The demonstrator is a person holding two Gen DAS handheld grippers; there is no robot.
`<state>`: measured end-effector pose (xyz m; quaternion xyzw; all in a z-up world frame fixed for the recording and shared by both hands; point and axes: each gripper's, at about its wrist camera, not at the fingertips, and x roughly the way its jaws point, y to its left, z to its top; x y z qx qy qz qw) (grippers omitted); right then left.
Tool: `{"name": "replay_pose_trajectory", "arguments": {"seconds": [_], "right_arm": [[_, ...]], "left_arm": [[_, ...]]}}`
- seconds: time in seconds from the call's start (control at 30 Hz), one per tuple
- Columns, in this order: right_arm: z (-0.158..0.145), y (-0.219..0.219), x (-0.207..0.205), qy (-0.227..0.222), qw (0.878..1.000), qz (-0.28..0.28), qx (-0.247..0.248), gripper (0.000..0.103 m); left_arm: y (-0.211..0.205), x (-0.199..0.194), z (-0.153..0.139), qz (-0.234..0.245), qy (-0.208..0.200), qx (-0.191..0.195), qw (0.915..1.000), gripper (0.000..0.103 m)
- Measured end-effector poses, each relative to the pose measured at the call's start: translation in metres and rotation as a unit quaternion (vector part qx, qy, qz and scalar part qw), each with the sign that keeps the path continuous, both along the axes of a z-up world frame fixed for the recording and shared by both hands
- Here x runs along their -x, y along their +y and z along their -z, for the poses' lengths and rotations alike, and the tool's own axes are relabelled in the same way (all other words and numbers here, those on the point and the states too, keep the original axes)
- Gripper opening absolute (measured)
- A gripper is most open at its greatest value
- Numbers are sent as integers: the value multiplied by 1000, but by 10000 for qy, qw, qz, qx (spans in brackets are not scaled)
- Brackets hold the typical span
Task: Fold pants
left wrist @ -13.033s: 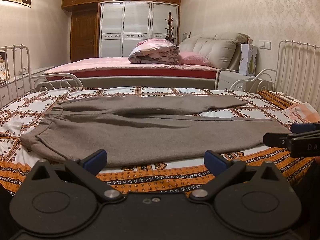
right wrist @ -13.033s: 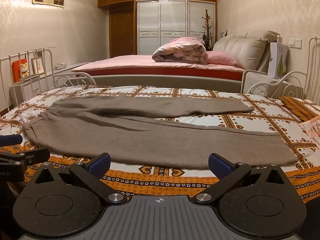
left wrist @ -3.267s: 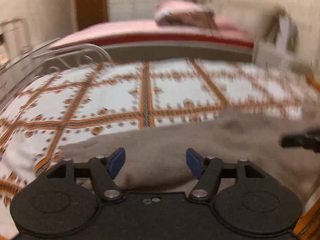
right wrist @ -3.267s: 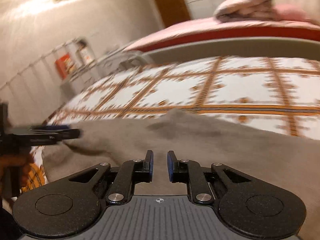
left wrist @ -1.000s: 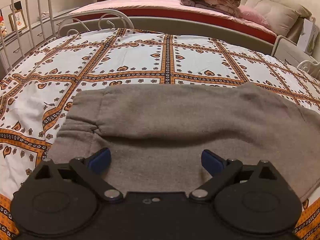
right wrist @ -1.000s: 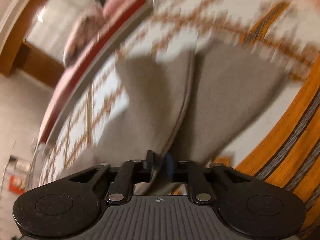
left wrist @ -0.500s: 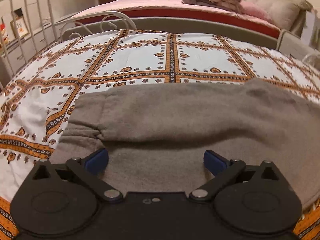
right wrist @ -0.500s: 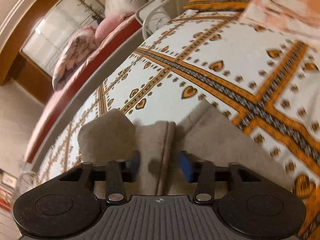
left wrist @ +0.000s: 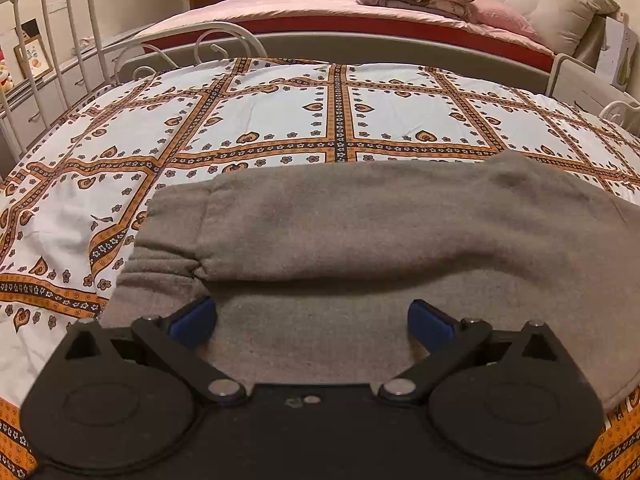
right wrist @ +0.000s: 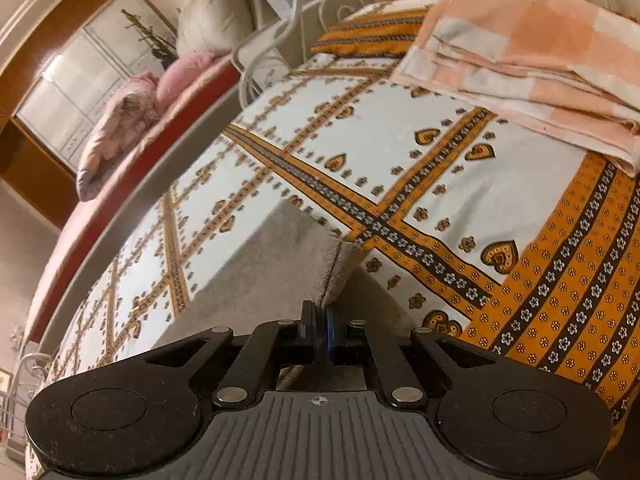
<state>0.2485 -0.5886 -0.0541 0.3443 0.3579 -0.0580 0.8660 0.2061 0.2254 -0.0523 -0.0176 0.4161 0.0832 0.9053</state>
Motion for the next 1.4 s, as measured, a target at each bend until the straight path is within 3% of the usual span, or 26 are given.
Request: {"name": "replay_pose_trajectory", "arguments": {"seconds": [0.2,0.27,0.33,0.4,0.43,0.63,0.67,0.73,0.8,0.9,1.0,1.07,1.17,1.27,1.3,1.33,1.4], "right_arm": [[-16,7,22,-461,9989,-89,60,5],[-6,3,9,26,9999,-69,85,5],[20,-9,4,561,9974,-36,-444,5],[18,-21,16,232,9956,170,-888,10],[14,-25,25,140,9961,324,-812,16],[10,-38,44,-190,9930,588,-1008,18],[13,-38,41,-154,9922,558,-1107,21],[19,-38,34,6,9910,512,-1237,52],[23,-36,23,106,9917,463,-1197,56],[20,-32,21,-1,9936,572,-974,56],[10,-33,32,-445,9901,628,-1176,55],[12,-30,30,-453,9885,494,-1355,54],[23,-26,18,-48,9897,431,-1365,41],[30,-26,6,49,9910,377,-1285,30],[31,-26,3,98,9914,388,-1246,16],[32,-26,3,163,9923,405,-1158,11],[26,-23,7,13,9941,360,-1028,9]], "left_arm": [[1,0,0,-16,-3,16,10000,97],[1,0,0,3,10,-12,10000,97],[-1,0,0,3,25,-54,10000,97],[-2,0,0,-5,29,-71,10000,97],[-2,0,0,1,33,-77,10000,97],[-4,-3,1,-5,69,-127,9999,97],[-5,-4,1,-15,79,-139,9999,97],[-6,-5,2,-48,87,-160,9998,97],[-6,-6,2,-66,95,-174,9998,97],[-7,-4,2,-47,94,-191,9998,97],[-6,-3,2,33,93,-219,9997,97],[-6,-4,3,54,95,-230,9997,97],[-8,-5,2,25,110,-244,9996,97],[-8,-6,2,11,116,-250,9996,97],[-8,-6,2,9,115,-248,9996,97],[-8,-6,2,13,114,-248,9996,97],[-8,-6,2,21,119,-254,9996,97]]}}
